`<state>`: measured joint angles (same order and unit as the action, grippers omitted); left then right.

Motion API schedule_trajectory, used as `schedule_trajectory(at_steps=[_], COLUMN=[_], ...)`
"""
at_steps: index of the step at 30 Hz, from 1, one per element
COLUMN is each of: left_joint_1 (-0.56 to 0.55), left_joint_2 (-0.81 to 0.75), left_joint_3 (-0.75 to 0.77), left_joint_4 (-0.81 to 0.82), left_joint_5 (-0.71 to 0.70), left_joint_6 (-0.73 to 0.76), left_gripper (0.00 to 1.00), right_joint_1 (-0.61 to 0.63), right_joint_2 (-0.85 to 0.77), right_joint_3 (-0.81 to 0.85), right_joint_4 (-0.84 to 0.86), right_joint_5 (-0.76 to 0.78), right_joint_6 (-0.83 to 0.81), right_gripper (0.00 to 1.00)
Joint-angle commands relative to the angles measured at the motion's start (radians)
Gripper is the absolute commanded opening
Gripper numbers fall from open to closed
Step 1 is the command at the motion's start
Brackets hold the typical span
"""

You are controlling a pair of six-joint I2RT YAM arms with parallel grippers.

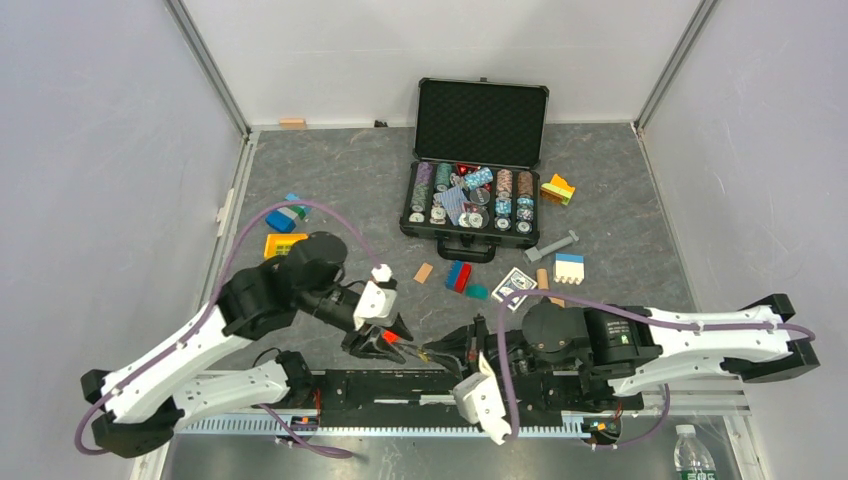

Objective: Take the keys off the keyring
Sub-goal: Remove the key from the keyring.

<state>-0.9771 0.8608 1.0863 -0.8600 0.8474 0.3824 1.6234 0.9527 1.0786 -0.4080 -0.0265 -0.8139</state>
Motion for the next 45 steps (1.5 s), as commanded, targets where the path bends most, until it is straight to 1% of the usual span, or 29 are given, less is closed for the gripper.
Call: schedule_trajectory(at_steps=[1,6,7,9,12,15,18,22,26,28,33,38,40,45], left_joint_1=[0.0,0.001,0.0,0.0,0.0,0.0,0.0,0.0,0.0,0.0,0.0,0.0,0.001,0.0], left_joint_2=[-0.101,-0.231,-0.258,-0.317,-0.388,-0.435,-0.459,-0.466,-0.443,-0.425,-0.383,-0.354,-0.345,-0.318], left_joint_3=[-0.043,-0.107,-0.122,-0.154,-0.209,-0.226,-0.223,-0.224,-0.251,-0.267,-0.299,-0.307,-0.313,-0.306], left_joint_4=[0.176,0.283,0.308,0.382,0.505,0.569,0.59,0.608,0.666,0.705,0.802,0.856,0.905,0.937], left_joint_5=[-0.059,-0.161,-0.189,-0.238,-0.295,-0.32,-0.329,-0.306,-0.249,-0.229,-0.206,-0.198,-0.189,-0.164], left_joint_6=[-0.053,-0.125,-0.153,-0.209,-0.297,-0.339,-0.358,-0.373,-0.433,-0.457,-0.498,-0.521,-0.536,-0.557], left_gripper=[0.53,0.65,0.68,0.72,0.75,0.75,0.75,0.72,0.62,0.59,0.56,0.55,0.55,0.53], right_joint_1=[0.007,0.007,0.008,0.007,0.007,0.007,0.007,0.007,0.007,0.008,0.007,0.008,0.007,0.007], right_joint_2=[-0.082,-0.135,-0.141,-0.155,-0.157,-0.144,-0.132,-0.126,-0.133,-0.139,-0.158,-0.159,-0.154,-0.128], right_joint_3=[-0.056,-0.117,-0.13,-0.161,-0.206,-0.216,-0.215,-0.21,-0.213,-0.22,-0.252,-0.268,-0.273,-0.26], right_joint_4=[0.256,0.382,0.399,0.493,0.596,0.66,0.701,0.726,0.749,0.764,0.809,0.852,0.868,0.863], right_joint_5=[-0.022,0.02,0.052,0.102,0.157,0.209,0.294,0.351,0.344,0.32,0.246,0.238,0.238,0.256], right_joint_6=[0.093,0.174,0.191,0.247,0.316,0.379,0.453,0.516,0.528,0.529,0.513,0.522,0.522,0.506], right_gripper=[0.0,0.0,0.0,0.0,0.0,0.0,0.0,0.0,0.0,0.0,0.0,0.0,0.0,0.0])
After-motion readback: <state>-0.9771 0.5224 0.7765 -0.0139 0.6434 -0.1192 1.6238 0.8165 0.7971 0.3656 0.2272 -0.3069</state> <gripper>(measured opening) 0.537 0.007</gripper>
